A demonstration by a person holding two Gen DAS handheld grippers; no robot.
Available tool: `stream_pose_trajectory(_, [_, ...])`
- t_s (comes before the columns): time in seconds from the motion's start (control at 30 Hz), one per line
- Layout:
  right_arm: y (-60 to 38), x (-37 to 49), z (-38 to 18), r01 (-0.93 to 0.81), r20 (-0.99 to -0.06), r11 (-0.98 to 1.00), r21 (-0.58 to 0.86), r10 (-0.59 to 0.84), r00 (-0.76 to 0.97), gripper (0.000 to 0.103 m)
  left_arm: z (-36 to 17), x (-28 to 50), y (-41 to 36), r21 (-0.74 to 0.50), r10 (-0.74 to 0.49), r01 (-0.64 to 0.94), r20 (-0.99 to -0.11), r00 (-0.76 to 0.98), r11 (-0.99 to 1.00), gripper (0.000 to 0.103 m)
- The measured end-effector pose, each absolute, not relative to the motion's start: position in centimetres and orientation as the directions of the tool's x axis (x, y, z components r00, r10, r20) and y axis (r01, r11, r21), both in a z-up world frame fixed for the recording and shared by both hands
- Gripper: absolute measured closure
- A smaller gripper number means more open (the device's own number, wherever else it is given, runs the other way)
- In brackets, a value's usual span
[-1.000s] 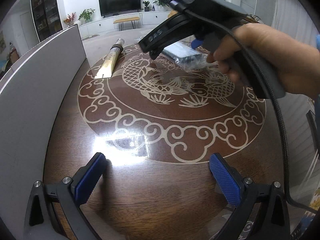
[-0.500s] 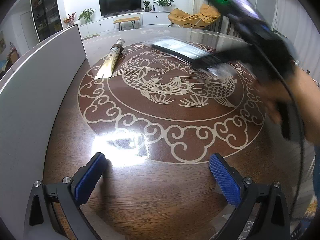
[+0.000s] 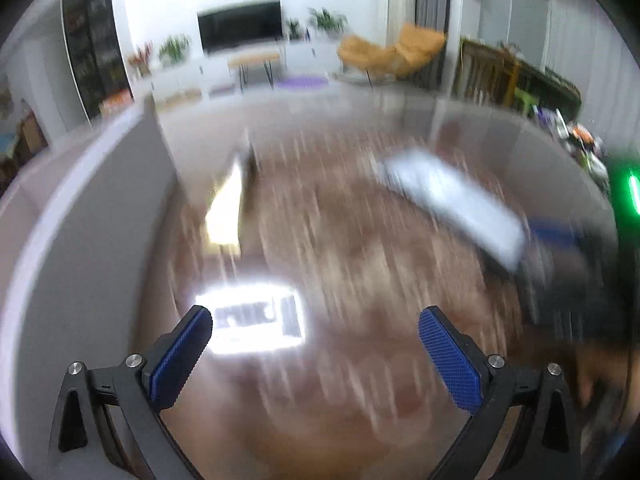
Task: Organize objects
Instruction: 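Grasp the silver cream tube with the left tool while the right grasps the bagged phone case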
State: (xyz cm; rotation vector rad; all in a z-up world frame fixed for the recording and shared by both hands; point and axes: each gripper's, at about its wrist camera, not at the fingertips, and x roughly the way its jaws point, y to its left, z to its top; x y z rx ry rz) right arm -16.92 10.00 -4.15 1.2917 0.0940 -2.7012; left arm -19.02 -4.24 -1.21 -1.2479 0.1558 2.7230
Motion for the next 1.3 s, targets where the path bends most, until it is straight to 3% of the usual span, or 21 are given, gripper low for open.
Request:
stream_pose_trajectory(0.1, [10.6, -17.5, -4.4, 0.122, -0.787, -0.991, 0.047, -0.111, -0.606, 0.006, -0.6, -26.1, -4.4, 0.101, 0.029, -0.163, -0.765, -0.644, -0.981, 0.000])
stream_pose_trajectory(0.27, [10.3, -17.8, -4.6, 0.124, -0.788, -0.991, 0.043, -0.110, -0.605, 0.006, -4.2, -35.2, -6.9, 0.062, 0.012, -0.123, -0.850, -0.527, -0.991, 0.000])
stream_pose_trajectory(0.4, [10.9, -17.5, -4.5, 0.118, -0.786, -0.991, 0.065, -0.124, -0.606, 0.006, -5.7, -36.8, -7.9, 0.002, 0.061, -0.124, -0.860, -0.506, -0.992, 0.000])
stream_pose_trajectory(0.47, [11.1, -17.6, -4.6, 0.117, -0.785, -0.989, 0.085, -0.139, -0.603, 0.006, -5.5, -36.3, -7.8, 0.006, 0.078, -0.152, -0.836, -0.543, -0.988, 0.014])
stream_pose_trajectory(0.53, [11.2, -17.7, -4.6, 0.119, -0.784, -0.988, 0.097, -0.150, -0.603, 0.005, -5.0, -35.6, -7.7, 0.007, 0.088, -0.161, -0.816, -0.572, -0.987, 0.049])
stream_pose_trajectory(0.57, [11.2, -17.6, -4.6, 0.121, -0.783, -0.988, 0.101, -0.153, -0.602, 0.004, -4.8, -35.0, -7.6, 0.006, 0.085, -0.155, -0.811, -0.578, -0.988, 0.059])
stream_pose_trajectory(0.6, [11.2, -17.6, -4.6, 0.123, -0.783, -0.987, 0.104, -0.158, -0.602, 0.004, -4.7, -34.5, -7.7, -0.003, 0.088, -0.146, -0.808, -0.582, -0.989, 0.076])
stream_pose_trajectory(0.63, [11.2, -17.6, -4.6, 0.125, -0.782, -0.986, 0.109, -0.162, -0.602, 0.003, -4.7, -33.8, -7.8, -0.020, 0.093, -0.131, -0.808, -0.582, -0.991, 0.078])
stream_pose_trajectory(0.87, [11.7, -17.3, -4.2, 0.137, -0.761, -0.978, 0.158, -0.209, -0.615, 0.002, -4.9, -22.4, -6.3, -0.082, 0.129, -0.105, -0.784, -0.607, -0.991, 0.078])
stream_pose_trajectory(1.0, [11.0, -19.1, -2.9, 0.190, -0.808, -0.972, 0.140, -0.223, -0.546, 0.002, -5.4, -16.9, -5.8, -0.069, 0.143, -0.142, -0.778, -0.612, -0.987, 0.078])
stream_pose_trajectory(1.2, [7.3, -26.7, -3.6, 0.286, -0.926, -0.957, 0.041, -0.144, -0.349, 0.002, -5.3, -15.3, -6.6, -0.144, 0.193, -0.129, -0.761, -0.619, -0.981, 0.078])
stream_pose_trajectory(1.27, [5.4, -27.1, -4.6, 0.352, -0.941, -0.935, -0.041, -0.082, -0.328, 0.007, -5.0, -15.2, -7.1, -0.165, 0.210, -0.130, -0.742, -0.636, -0.978, 0.078])
stream_pose_trajectory(1.3, [5.3, -26.8, -4.4, 0.357, -0.932, -0.933, -0.038, -0.096, -0.349, 0.025, -4.9, -14.1, -7.5, -0.167, 0.214, -0.134, -0.732, -0.647, -0.977, 0.078])
